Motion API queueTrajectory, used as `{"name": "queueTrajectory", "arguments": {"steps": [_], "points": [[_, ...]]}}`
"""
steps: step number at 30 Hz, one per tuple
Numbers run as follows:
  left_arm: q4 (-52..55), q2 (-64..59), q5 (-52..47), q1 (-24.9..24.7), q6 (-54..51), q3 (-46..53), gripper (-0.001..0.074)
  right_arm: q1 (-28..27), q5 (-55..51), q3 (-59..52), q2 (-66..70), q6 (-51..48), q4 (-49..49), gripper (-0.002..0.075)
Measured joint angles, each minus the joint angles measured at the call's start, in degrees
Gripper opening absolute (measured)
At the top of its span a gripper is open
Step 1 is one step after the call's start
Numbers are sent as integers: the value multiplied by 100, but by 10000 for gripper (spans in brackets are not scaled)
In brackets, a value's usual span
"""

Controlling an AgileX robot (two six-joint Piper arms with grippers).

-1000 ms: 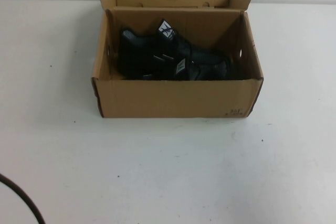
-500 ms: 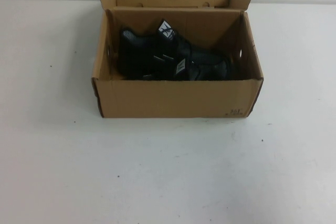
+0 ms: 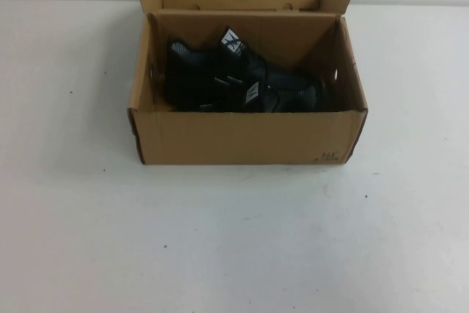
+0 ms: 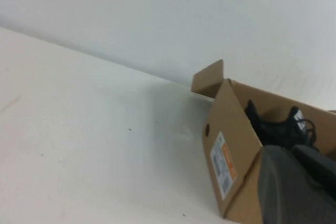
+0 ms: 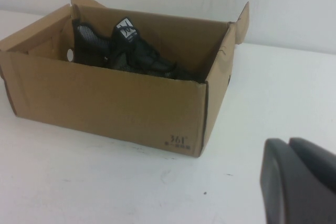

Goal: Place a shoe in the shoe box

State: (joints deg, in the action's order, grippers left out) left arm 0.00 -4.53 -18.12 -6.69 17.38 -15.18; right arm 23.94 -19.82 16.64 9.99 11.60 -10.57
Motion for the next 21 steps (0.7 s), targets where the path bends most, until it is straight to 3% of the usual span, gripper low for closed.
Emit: {"name": "queueTrajectory", "arguments": {"steps": [5, 14, 21], "points": [[925, 278, 171, 0, 557, 480, -1, 0, 0, 0, 0, 0, 0, -17], [846, 511, 226, 0, -857, 1624, -1, 0, 0, 0, 0, 0, 0, -17], [817, 514, -426, -304, -1365, 1660, -1, 0, 0, 0, 0, 0, 0, -17]]}}
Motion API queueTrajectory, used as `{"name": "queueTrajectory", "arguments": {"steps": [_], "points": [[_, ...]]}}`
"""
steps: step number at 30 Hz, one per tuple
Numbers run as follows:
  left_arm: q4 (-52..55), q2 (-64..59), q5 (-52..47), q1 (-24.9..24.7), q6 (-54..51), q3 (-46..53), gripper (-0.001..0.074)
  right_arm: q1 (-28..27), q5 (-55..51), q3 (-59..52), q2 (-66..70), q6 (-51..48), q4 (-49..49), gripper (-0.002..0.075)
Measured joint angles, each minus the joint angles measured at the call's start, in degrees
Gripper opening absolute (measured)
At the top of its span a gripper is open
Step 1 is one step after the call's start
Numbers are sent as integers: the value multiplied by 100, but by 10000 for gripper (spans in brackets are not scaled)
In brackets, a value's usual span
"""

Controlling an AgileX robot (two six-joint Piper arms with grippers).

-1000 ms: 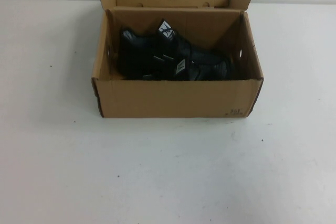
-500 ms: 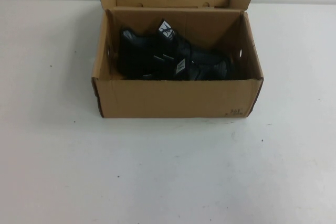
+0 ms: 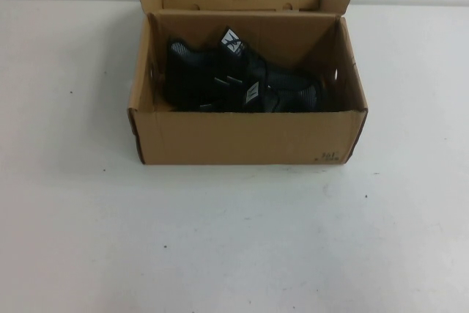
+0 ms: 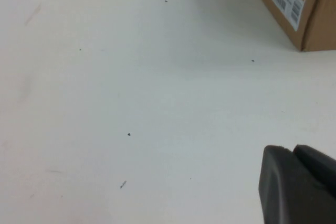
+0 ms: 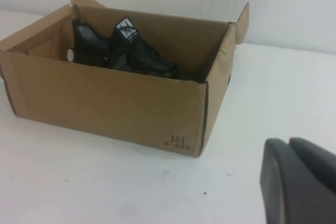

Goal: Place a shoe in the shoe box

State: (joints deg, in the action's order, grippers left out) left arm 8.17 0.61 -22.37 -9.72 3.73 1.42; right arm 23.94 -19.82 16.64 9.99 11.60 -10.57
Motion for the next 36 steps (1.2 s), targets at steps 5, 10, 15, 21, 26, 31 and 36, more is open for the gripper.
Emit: {"name": "queueTrajectory", "arguments": {"steps": [5, 10, 15, 21, 26, 31, 36], "points": [[-376, 0, 0, -35, 10, 0, -1, 0, 0, 0, 0, 0, 0, -17], [-455, 0, 0, -35, 21, 0, -1, 0, 0, 0, 0, 0, 0, -17], [-462, 0, 0, -35, 21, 0, -1, 0, 0, 0, 0, 0, 0, -17], [-424, 0, 0, 50, 21, 0, -1, 0, 0, 0, 0, 0, 0, -17], [-336, 0, 0, 365, 21, 0, -1, 0, 0, 0, 0, 0, 0, -17], [-282, 0, 0, 492, 21, 0, -1, 0, 0, 0, 0, 0, 0, -17], [-272, 0, 0, 505, 21, 0, -1, 0, 0, 0, 0, 0, 0, -17]]}}
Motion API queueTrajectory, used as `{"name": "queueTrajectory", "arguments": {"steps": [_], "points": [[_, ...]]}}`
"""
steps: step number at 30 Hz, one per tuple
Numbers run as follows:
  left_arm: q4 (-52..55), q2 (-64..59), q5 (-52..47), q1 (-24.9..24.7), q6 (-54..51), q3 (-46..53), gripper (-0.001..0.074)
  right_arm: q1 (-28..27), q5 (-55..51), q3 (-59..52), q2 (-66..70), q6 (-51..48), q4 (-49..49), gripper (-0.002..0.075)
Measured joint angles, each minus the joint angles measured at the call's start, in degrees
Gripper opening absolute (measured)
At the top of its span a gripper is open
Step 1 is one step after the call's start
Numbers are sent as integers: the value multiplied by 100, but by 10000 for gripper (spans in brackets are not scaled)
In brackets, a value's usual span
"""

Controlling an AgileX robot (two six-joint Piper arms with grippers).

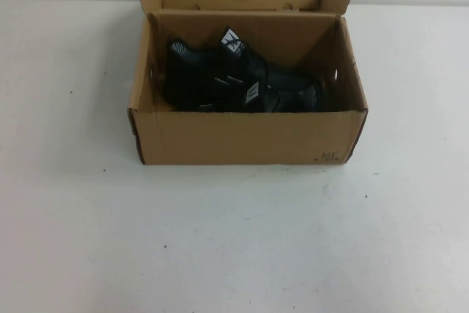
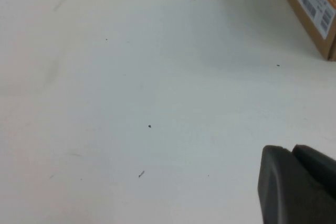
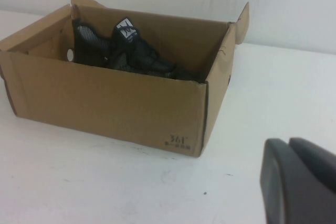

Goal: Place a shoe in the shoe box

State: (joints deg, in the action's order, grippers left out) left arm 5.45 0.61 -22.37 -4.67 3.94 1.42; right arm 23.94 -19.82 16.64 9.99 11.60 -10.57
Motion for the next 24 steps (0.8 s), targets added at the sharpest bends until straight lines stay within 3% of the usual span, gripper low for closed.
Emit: {"name": "queueTrajectory", "arguments": {"steps": [9, 24], "points": [[0, 0, 0, 3, -11, 0, -1, -52, 11, -122, 0, 0, 0, -17], [21, 0, 0, 3, -29, 0, -1, -1198, 456, -1668, -994, 0, 34, -17]]}}
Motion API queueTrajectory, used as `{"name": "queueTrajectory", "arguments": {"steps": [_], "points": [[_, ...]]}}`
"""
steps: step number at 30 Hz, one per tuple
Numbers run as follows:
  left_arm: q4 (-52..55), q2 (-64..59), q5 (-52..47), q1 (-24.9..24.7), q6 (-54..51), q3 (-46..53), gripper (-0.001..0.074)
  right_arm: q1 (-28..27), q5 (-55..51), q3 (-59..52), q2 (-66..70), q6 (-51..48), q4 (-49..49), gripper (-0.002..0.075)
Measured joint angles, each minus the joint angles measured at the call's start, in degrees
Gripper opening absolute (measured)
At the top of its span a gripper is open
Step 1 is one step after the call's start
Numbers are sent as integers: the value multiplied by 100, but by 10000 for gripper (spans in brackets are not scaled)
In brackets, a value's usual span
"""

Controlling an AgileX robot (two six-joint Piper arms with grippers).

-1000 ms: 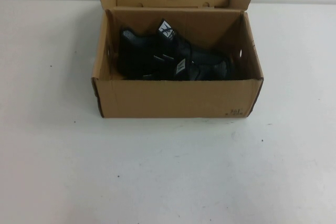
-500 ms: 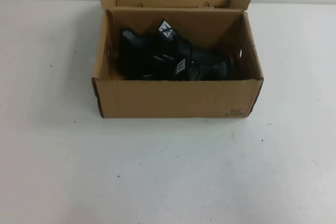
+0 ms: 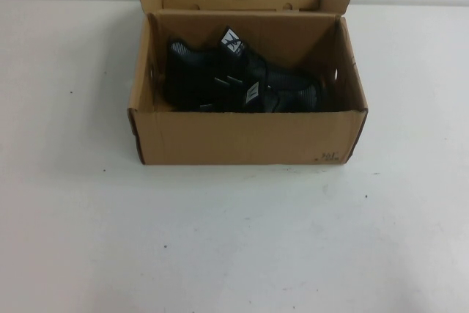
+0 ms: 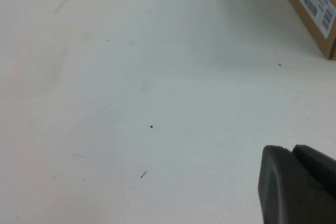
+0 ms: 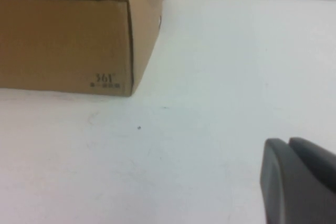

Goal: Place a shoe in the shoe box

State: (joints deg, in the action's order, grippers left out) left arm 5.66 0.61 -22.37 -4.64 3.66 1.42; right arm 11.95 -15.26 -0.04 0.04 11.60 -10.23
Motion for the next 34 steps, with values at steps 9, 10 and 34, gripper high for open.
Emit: {"name": "queueTrajectory", "arguments": {"steps": [9, 10, 34], "points": [[0, 0, 0, 0, 0, 0, -1, -504, -370, -159, -49, -266, 356, -17], [0, 0, 0, 0, 0, 0, -1, -548, -374, -159, -49, -336, 386, -17], [0, 0, 0, 0, -5, 0, -1, -692, -401, -159, -49, -1020, 690, -17]]}}
